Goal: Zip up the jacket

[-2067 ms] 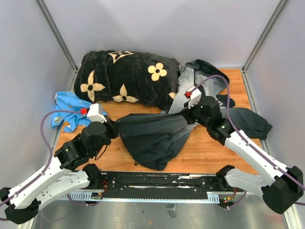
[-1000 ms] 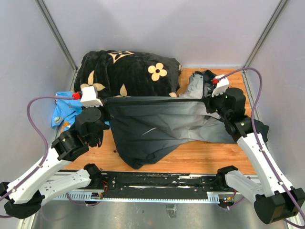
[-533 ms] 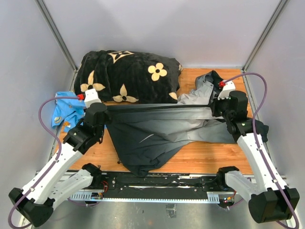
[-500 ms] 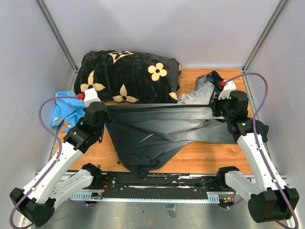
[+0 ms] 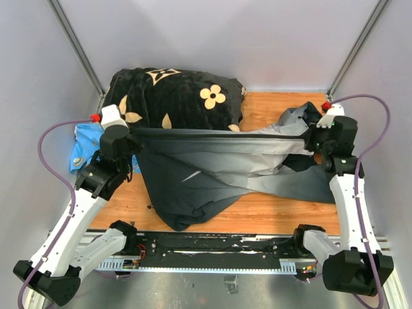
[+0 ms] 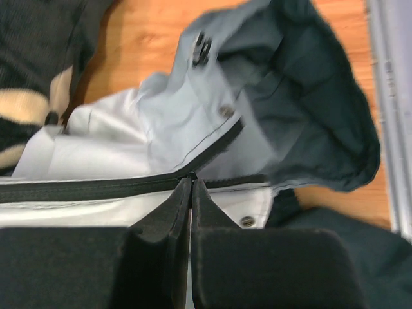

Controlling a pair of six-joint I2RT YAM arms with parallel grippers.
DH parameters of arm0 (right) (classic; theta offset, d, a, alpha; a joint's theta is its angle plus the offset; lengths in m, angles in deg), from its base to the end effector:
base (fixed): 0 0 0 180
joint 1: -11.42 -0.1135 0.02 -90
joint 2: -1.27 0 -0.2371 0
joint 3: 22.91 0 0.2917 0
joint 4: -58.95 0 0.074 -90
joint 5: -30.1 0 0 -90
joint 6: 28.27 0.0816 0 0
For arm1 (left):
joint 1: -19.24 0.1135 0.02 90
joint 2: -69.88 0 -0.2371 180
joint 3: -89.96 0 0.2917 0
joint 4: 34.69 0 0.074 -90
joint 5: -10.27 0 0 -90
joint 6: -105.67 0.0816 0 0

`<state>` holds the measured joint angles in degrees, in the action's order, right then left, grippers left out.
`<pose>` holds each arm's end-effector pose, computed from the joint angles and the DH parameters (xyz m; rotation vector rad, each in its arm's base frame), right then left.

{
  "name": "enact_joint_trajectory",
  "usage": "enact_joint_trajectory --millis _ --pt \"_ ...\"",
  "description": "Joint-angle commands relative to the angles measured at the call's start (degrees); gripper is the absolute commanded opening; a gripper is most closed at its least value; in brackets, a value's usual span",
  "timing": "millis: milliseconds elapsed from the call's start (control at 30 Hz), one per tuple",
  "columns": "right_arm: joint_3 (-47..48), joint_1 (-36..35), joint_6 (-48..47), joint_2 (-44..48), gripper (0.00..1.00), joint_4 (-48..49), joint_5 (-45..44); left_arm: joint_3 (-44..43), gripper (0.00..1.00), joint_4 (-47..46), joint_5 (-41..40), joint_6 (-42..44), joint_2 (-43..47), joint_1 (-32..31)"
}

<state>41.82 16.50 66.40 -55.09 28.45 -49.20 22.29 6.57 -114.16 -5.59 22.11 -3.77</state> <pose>0.3202 -0.0133 0.2953 0.0433 1.9537 0.1779 0.2634 -0.0617 0.3369 -0.3602 1.8414 0.0547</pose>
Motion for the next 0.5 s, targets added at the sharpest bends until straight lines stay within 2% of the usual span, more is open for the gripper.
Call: enact_joint_trajectory --millis 0,100,200,467 --pt "7.8 9.1 0.0 0.3 0.01 -1.1 -3.3 -8.2 0.00 -3.4 -9.4 5.6 -0.4 2.0" --pt "11.4 15.9 1.6 -0.2 0.01 -2.4 -0.1 -12.2 0.00 -5.0 -12.3 7.6 -0.6 2.1" --pt "12.9 20.2 2.6 -0.8 0.01 -3.7 2.5 -11.7 0.00 -5.8 -12.7 7.6 0.1 2.1" --pt "4.4 20.9 3.6 0.7 0.01 -2.3 6.7 1.4 0.00 -3.2 -4.0 -0.7 0.7 2.1"
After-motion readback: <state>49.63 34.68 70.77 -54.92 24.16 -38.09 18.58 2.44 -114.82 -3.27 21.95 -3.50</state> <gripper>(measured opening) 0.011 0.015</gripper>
